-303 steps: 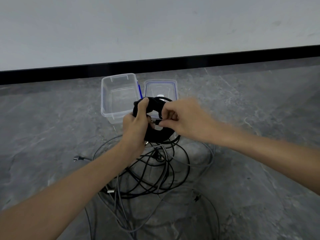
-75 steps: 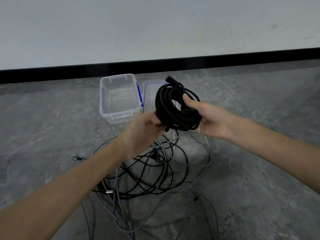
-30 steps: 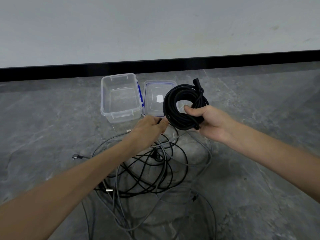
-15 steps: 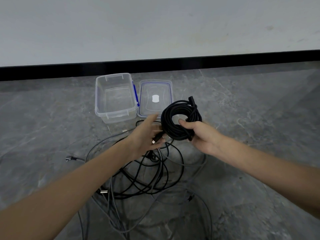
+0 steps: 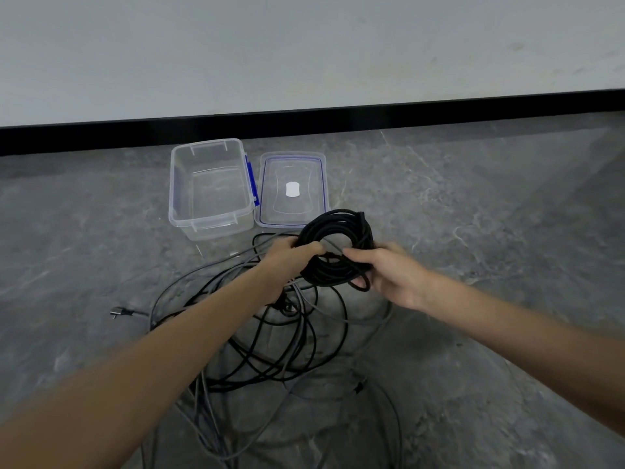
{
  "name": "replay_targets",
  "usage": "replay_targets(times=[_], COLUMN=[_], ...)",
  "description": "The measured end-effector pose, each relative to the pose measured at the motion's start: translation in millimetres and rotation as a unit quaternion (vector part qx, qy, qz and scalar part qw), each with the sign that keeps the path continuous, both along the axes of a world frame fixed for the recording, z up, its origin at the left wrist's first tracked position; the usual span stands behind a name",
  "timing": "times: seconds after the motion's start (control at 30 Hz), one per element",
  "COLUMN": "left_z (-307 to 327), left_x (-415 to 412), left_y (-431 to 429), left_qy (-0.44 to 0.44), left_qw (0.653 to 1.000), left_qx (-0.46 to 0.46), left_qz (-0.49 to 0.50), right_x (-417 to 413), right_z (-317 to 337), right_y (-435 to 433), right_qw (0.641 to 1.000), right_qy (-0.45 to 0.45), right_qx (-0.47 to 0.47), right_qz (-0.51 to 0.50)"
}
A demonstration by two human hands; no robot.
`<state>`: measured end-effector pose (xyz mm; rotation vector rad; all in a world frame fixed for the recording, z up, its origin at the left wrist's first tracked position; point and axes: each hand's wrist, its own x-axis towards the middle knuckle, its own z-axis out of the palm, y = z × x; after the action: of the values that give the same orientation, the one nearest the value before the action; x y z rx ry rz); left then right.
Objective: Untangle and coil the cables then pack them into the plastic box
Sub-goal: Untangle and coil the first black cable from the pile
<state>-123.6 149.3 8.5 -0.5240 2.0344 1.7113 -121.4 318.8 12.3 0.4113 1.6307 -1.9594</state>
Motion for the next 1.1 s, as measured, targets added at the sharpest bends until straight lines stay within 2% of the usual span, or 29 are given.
replay_targets(times=[0.13,0.37,0.67,0.73,0.9,1.1], left_z=[-4.7,-9.4,-14.6,-15.1,-18.6,-14.0], left_x=[-2.9,-4.9,-1.9,-0.9,1.6,0.9], left_y=[8.3,15.5,14.3,12.6,8.1,-1.8], left_qy=[-0.049,-0.028,0.023,0.031,0.039,0.010], left_qw=[0.995,0.994,0.990,0.988,0.982,0.968], left_qx=[0.079,0.100,0.106,0.107,0.112,0.163], left_qz=[0.038,0.023,0.088,0.107,0.148,0.192], right_x=[-1.4,-6.8,-6.2,-5.2,-3.1,0.2], right_z=[-6.4,-13.9,-14.0,-13.8,-11.3,-9.9], right_y=[-0.3,1.9,2.2,-0.1,-4.0,-8.8], right_qw=[1.000,1.000,0.998,0.996,0.962,0.940], right_qy=[0.015,0.017,0.027,0.033,0.091,0.179], right_qx=[-0.019,0.007,0.029,0.053,0.220,0.267], right_qz=[-0.001,-0.010,0.049,0.059,0.135,0.110])
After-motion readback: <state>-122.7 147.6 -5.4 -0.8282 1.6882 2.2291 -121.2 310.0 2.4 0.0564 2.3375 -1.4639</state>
